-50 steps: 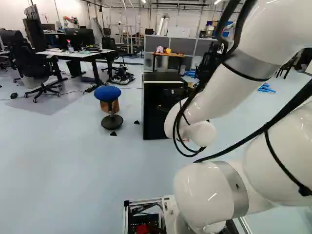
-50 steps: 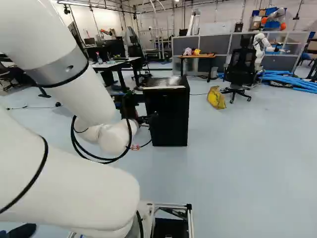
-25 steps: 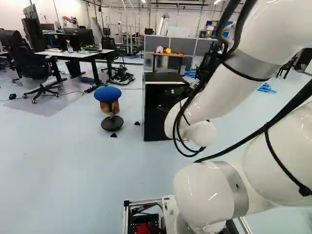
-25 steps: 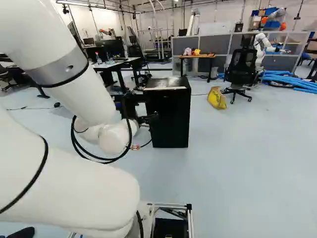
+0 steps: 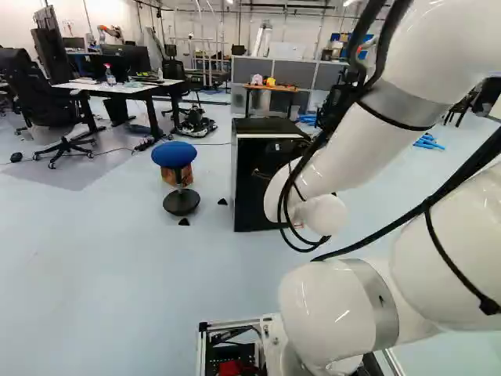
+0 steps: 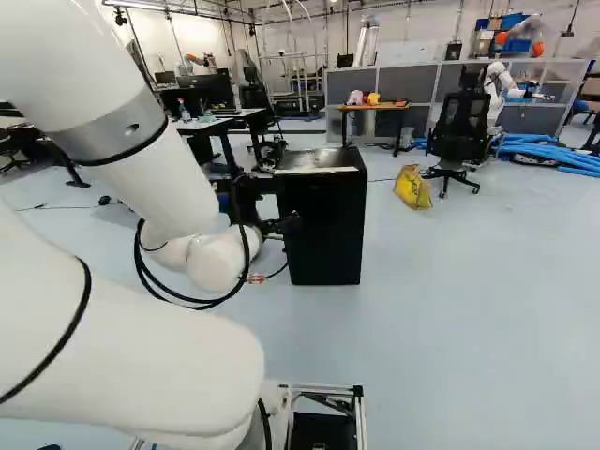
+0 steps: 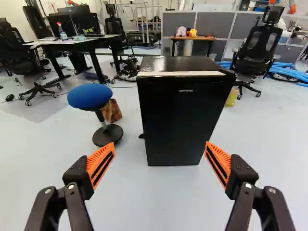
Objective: Grab a drink from the fridge
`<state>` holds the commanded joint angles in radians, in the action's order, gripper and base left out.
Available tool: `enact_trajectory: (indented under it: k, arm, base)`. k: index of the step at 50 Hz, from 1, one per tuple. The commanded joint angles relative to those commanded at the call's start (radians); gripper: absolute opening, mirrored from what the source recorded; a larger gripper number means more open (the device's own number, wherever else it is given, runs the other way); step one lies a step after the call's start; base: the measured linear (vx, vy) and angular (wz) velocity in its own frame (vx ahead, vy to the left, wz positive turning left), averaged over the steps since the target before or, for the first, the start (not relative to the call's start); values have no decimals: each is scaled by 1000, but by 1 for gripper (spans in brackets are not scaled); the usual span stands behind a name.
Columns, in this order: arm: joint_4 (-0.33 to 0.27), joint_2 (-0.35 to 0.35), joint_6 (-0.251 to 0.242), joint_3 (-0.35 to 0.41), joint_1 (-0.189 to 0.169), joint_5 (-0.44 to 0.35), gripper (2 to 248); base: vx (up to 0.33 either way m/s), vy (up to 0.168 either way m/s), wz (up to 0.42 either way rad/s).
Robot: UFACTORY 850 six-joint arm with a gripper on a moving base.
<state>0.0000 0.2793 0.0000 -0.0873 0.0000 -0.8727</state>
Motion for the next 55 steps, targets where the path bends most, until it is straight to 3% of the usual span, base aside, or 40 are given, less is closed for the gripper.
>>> enact_trajectory:
  k: [55]
  arm:
    - [0,0,0,0,0,0,247]
  base:
    - [112,45,-15]
